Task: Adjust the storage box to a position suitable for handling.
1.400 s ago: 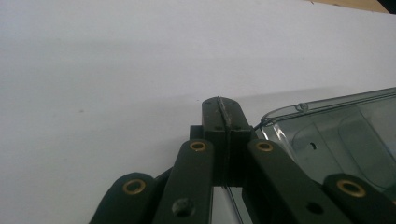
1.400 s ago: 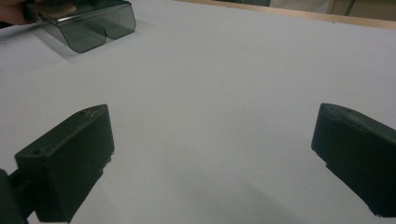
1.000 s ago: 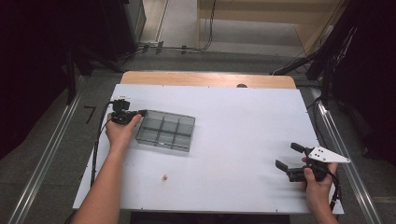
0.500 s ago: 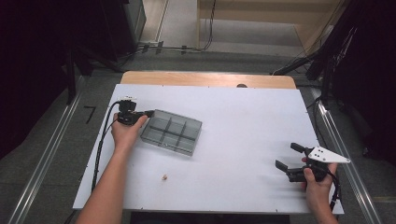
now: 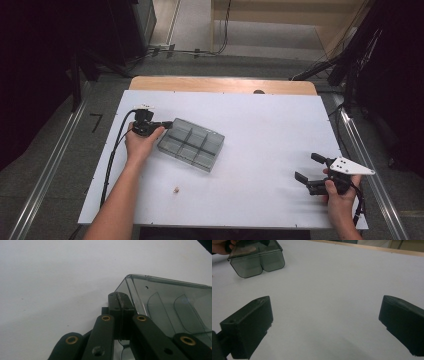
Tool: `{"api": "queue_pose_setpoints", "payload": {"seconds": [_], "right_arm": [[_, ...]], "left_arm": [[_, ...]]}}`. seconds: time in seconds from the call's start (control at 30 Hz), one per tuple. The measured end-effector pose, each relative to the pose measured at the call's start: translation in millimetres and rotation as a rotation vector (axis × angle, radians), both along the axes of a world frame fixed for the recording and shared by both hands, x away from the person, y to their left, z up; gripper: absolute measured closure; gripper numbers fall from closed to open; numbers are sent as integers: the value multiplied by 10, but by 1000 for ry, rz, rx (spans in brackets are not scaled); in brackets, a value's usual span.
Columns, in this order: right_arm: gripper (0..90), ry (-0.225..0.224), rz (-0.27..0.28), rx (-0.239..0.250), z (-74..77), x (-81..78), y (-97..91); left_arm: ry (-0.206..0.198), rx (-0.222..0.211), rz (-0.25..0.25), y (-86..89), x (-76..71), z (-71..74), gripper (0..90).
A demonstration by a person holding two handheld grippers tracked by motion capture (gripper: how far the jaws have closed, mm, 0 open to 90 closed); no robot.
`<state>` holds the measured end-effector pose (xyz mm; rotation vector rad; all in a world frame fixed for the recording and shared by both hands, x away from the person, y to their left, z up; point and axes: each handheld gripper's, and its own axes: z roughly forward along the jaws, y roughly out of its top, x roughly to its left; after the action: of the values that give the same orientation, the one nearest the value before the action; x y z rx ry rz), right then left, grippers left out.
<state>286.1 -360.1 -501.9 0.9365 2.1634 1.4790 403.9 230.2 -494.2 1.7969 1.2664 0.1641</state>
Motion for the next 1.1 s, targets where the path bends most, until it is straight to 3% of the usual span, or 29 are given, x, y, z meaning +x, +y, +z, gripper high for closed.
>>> {"api": "queue_pose_setpoints", "payload": {"seconds": [0.13, 0.43, 0.83, 1.1], "right_arm": [[0, 0, -1, 0, 0, 0, 1], [0, -1, 0, -1, 0, -1, 1], [0, 3, -3, 2, 1, -3, -2], [0, 0, -2, 0, 0, 0, 1]], "left_arm": [[-7, -23, -25, -66, -56, -3, 900], [-13, -21, -50, -204, -217, 9, 900], [-9, -21, 10, -213, -624, -11, 900], [-22, -28, -17, -281, -845, -1, 900]]}}
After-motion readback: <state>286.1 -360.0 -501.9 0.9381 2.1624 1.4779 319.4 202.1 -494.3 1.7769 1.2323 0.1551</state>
